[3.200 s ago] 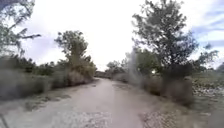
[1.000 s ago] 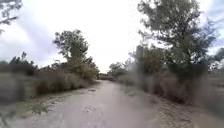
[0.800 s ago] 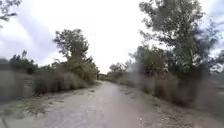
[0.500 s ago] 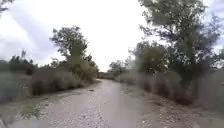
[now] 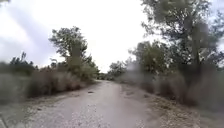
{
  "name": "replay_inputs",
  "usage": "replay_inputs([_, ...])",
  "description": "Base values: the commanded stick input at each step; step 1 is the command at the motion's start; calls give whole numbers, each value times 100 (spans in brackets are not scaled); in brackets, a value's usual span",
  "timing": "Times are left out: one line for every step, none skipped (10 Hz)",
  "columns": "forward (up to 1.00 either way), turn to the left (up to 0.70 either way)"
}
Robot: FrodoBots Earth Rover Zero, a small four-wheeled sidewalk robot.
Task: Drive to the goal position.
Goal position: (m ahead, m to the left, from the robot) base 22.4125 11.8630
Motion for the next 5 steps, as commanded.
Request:
replay_inputs([45,0])
replay_inputs([45,0])
replay_inputs([45,0])
replay_inputs([45,0])
replay_inputs([45,0])
